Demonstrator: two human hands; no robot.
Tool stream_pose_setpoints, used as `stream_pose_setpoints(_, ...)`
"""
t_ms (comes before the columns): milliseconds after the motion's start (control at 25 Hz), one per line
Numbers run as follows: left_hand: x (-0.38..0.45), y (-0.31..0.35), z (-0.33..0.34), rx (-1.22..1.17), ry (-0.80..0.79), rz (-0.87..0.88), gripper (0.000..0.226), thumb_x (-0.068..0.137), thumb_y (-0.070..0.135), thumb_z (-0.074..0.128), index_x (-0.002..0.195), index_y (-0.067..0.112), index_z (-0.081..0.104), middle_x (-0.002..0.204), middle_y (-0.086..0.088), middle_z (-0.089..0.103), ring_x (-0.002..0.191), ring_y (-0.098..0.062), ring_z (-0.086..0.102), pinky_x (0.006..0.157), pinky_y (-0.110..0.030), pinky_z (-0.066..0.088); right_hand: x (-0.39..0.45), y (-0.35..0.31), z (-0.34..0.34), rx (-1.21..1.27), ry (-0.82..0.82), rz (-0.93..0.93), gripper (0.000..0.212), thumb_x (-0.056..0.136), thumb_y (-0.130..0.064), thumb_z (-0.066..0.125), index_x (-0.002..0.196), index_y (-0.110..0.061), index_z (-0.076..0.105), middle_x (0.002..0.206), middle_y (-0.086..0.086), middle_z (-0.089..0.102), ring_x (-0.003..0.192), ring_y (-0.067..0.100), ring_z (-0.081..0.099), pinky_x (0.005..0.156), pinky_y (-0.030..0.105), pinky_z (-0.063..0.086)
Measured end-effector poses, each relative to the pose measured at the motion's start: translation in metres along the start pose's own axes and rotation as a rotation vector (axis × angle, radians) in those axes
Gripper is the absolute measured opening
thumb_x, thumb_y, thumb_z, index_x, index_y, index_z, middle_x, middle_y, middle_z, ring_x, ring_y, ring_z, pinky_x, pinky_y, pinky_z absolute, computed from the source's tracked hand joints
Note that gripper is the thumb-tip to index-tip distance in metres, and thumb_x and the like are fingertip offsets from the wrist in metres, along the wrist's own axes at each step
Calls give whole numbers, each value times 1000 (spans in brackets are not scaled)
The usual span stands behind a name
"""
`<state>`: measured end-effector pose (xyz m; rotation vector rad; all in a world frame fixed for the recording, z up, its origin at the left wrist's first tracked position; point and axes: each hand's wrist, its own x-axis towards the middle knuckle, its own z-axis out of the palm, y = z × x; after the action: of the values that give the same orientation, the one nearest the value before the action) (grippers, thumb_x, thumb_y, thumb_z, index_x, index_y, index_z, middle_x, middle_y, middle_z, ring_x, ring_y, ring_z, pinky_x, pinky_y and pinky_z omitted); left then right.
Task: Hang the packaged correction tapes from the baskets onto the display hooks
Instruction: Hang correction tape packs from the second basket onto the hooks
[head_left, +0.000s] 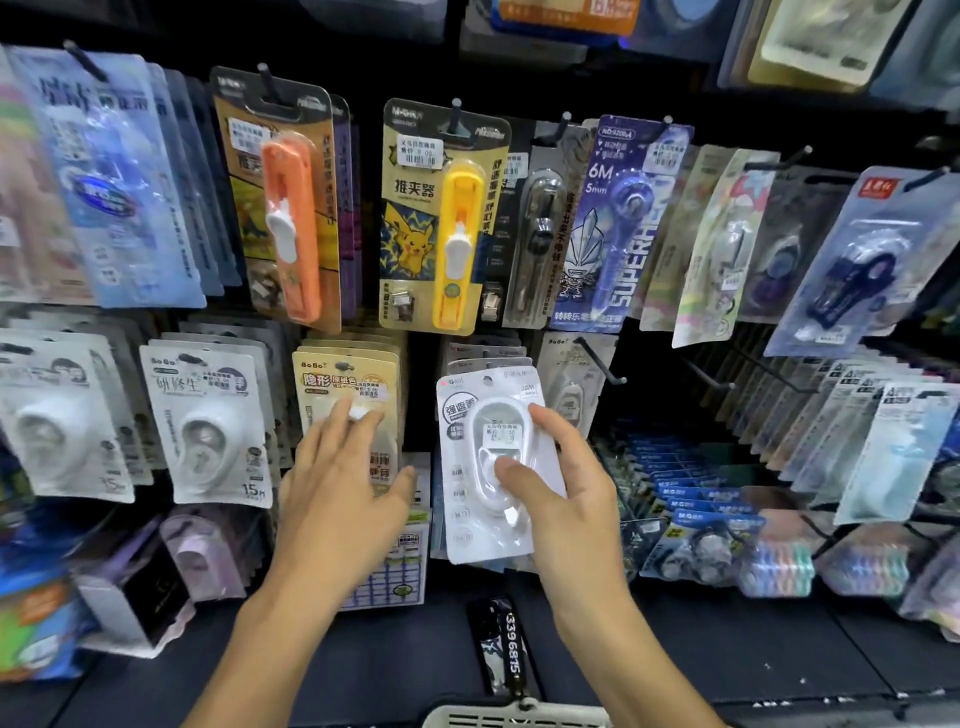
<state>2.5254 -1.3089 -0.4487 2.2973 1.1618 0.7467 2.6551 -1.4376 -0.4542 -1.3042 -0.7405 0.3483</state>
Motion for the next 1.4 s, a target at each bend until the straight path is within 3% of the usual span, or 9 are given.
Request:
stream_pose_setpoints(200,-1,-6,3,69,-53,33,73,97,44,59,159,34,22,168,20,-14,157,-12,-6,126,-51,17,19,-3,5,-53,33,108,39,93,-31,70,125,-51,61,135,-22,53,112,-15,55,75,9,51)
stream_pose_setpoints(320,-1,-11,5,109,-58,40,75,96,46,58,159,34,21,167,21,-18,157,-12,-7,125,-52,19,27,0,3,-444,-20,113,54,96,-37,64,146,-45,44,147,-14,44,128,13,51,100,38,49)
stream_pose_setpoints(400,1,-12,6,115,-60,44,74,96,47,58,159,33,21,167,21,-18,157,-12,-7,125,-52,20,23,14,-3,-885,13,-181,59,97,-29,62,151,-36,38,154,-7,36,131,21,47,103,43,44)
stream_pose_setpoints(480,2,-11,8,108,-57,47,74,96,45,59,159,33,23,168,20,-17,157,-12,-5,125,-51,20,26,30,-1,-1196,-183,-380,66,95,-14,59,154,-30,34,163,-7,28,139,25,38,108,49,38)
stream_pose_setpoints(640,-7,-13,6,95,-63,88,72,96,38,62,159,29,28,170,16,-12,157,-14,-1,124,-48,21,48,36,6,-1361,-518,-124,75,99,-10,52,162,-24,14,169,-5,20,152,28,19,119,52,28)
stream_pose_setpoints(880,-46,-11,53,194,-9,108,65,89,30,64,149,19,41,160,-12,31,145,-37,31,111,-52,34,-91,132,-51,-1066,-508,191,33,100,-23,53,133,-19,59,128,6,69,117,31,62,93,40,51)
stream_pose_setpoints(1040,-75,-18,93,322,-681,138,51,94,37,64,141,21,53,143,-10,55,131,-32,51,104,-38,44,-213,190,-77,-899,-643,693,45,89,-54,63,111,-16,56,98,4,70,94,26,65,79,36,52)
stream_pose_setpoints(1160,-91,-20,106,516,-1053,240,56,95,45,63,145,26,49,148,-4,53,134,-26,50,109,-36,42,-260,207,-70,-899,-759,785,39,82,-49,64,100,-16,55,93,7,69,92,30,66,75,34,50)
stream_pose_setpoints(1400,-91,-19,112,516,-973,158,50,91,62,60,130,31,58,130,2,63,117,-23,57,100,-37,46,-230,196,-107,-225,-439,933,26,84,-17,80,109,-11,75,98,11,77,85,22,70,76,32,52)
